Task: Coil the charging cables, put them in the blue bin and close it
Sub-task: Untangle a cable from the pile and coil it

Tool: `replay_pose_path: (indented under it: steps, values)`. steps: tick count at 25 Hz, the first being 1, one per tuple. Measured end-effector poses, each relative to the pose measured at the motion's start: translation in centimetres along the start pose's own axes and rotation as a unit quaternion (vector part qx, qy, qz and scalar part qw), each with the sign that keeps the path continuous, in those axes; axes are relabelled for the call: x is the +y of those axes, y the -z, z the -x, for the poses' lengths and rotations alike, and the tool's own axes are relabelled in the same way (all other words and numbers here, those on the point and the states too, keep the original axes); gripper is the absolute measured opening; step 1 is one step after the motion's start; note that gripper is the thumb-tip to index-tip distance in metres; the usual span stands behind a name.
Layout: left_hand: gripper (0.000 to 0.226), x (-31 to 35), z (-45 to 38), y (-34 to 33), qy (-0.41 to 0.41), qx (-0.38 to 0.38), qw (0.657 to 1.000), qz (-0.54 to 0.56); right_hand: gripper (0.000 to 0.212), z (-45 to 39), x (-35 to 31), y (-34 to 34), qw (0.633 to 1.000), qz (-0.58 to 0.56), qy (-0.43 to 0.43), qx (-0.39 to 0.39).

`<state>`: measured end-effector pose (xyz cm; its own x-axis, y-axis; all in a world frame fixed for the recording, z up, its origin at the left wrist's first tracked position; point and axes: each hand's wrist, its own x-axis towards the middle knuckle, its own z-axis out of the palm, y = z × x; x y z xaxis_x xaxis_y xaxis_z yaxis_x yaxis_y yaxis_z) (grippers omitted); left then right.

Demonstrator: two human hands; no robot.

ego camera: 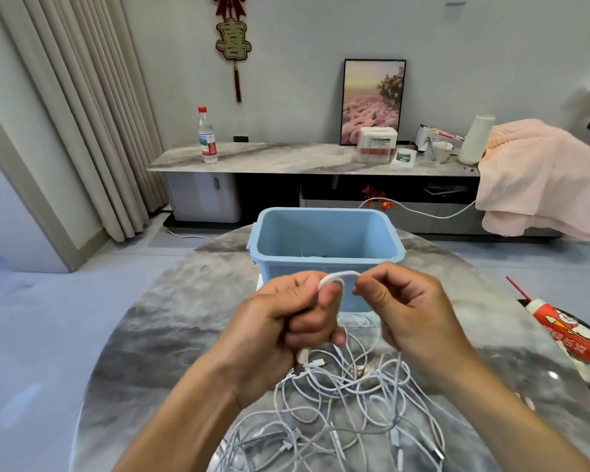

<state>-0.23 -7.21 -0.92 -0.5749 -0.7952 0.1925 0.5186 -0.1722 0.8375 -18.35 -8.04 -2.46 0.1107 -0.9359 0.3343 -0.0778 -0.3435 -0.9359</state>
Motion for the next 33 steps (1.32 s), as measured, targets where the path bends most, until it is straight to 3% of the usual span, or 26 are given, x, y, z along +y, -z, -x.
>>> replay_pose_path:
  steps: [3,6,8,10,12,14,15,16,18,19,21,22,24,26,27,30,33]
  values:
    - [0.025,0.5,0.5,0.7,-0.038,-0.013,0.968,0.248,0.022,1.0,0.8,-2.4,0.994,-0.077,-0.07,-0.036]
    - [0.021,1.1,0.4,1.3,-0.131,0.149,0.94,0.277,0.021,2.6,0.7,-4.2,0.989,0.106,-0.024,-0.104]
    - [0.021,1.5,0.1,2.0,-0.18,0.239,0.942,0.155,0.02,3.3,0.1,-4.9,0.964,0.221,0.007,-0.147]
    - [0.02,1.4,0.0,2.1,-0.213,0.265,0.934,-0.112,0.023,3.4,-1.5,-4.7,0.942,0.29,0.031,-0.165]
    - [0.021,0.7,0.1,1.8,-0.231,0.226,0.872,-0.366,0.028,3.1,-3.1,-4.0,0.933,0.313,0.034,-0.173]
    - [0.022,0.4,0.1,1.2,-0.239,0.203,0.833,-0.456,0.03,2.9,-4.0,-3.2,0.939,0.283,0.017,-0.193]
    - [0.021,0.5,0.1,1.0,-0.246,0.206,0.835,-0.447,0.031,2.8,-4.1,-2.9,0.946,0.257,0.004,-0.198]
    - [0.019,0.8,0.1,0.8,-0.248,0.22,0.858,-0.392,0.031,2.7,-4.2,-2.7,0.951,0.239,-0.007,-0.197]
    - [0.023,1.3,0.1,0.8,-0.239,0.253,0.917,-0.196,0.022,2.8,-3.9,-3.1,0.948,0.244,-0.008,-0.203]
    - [0.027,1.5,0.1,0.9,-0.234,0.265,0.929,-0.11,0.014,3.1,-3.5,-3.5,0.942,0.263,0.002,-0.209]
    - [0.026,1.6,0.0,1.1,-0.236,0.277,0.93,-0.056,0.017,3.8,-2.7,-4.3,0.927,0.308,0.004,-0.213]
    - [0.025,1.5,0.0,1.4,-0.237,0.278,0.927,-0.087,0.022,4.0,-2.7,-4.4,0.923,0.323,0.005,-0.21]
    - [0.021,0.8,0.3,1.9,-0.228,0.252,0.901,-0.271,0.016,3.7,-3.2,-3.9,0.922,0.33,0.023,-0.2]
    - [0.016,0.0,0.5,1.8,-0.173,0.168,0.861,-0.448,0.014,2.7,-4.1,-2.3,0.939,0.309,0.034,-0.149]
    - [0.016,-0.3,0.6,1.5,-0.141,0.129,0.853,-0.486,0.017,2.2,-4.6,-1.2,0.944,0.307,0.046,-0.108]
    - [0.03,-0.7,0.4,0.6,-0.094,0.068,0.845,-0.522,0.024,1.1,-5.4,1.0,0.922,0.363,0.131,-0.023]
    - [0.033,-0.1,0.3,0.1,-0.012,0.078,0.926,-0.368,0.039,0.6,-4.2,1.2,0.948,0.295,0.122,-0.001]
